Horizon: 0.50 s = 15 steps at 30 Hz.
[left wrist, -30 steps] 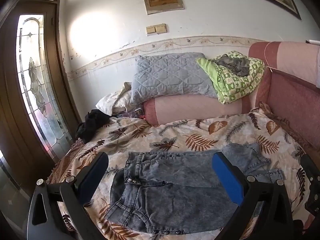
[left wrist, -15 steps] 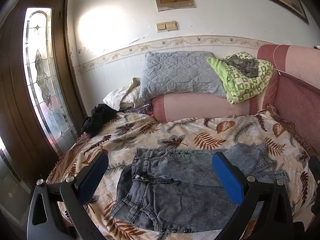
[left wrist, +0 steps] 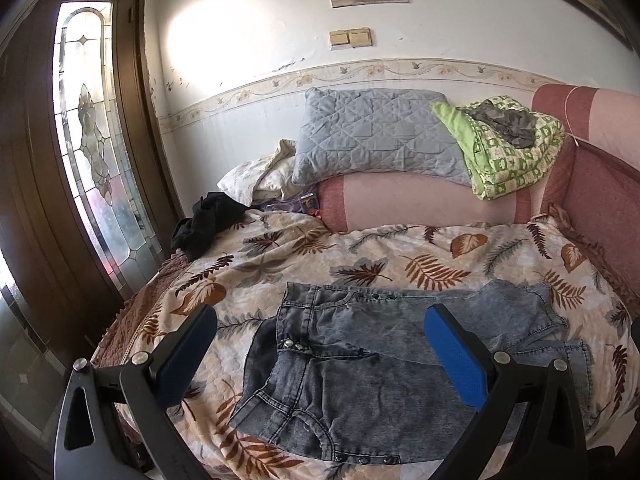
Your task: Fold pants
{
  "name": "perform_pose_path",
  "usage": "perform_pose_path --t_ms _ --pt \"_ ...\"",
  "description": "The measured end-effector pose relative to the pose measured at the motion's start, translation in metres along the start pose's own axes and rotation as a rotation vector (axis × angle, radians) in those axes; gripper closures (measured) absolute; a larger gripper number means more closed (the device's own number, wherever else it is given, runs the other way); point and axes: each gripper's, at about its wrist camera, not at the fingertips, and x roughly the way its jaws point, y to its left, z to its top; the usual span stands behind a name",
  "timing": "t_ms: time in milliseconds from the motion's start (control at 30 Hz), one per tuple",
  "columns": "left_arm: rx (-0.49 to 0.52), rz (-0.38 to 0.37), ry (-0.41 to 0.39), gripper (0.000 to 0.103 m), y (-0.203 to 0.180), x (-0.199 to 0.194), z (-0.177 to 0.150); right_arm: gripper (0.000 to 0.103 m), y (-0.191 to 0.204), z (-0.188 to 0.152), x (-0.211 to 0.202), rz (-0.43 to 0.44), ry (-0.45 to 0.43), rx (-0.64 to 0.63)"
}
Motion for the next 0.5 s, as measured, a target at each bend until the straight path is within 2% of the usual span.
perform_pose_path --t_ms 433,500 --pt "0.005 -0.001 0.013 0.0 0.0 0.005 -0.002 0.0 0.001 -0.003 0.005 0.001 0.009 0.002" --pt "-0.002 -0.014 0.042 0.0 0.0 0.012 -0.006 0.0 -0.003 -0.004 0.006 -0.006 0.011 0.004"
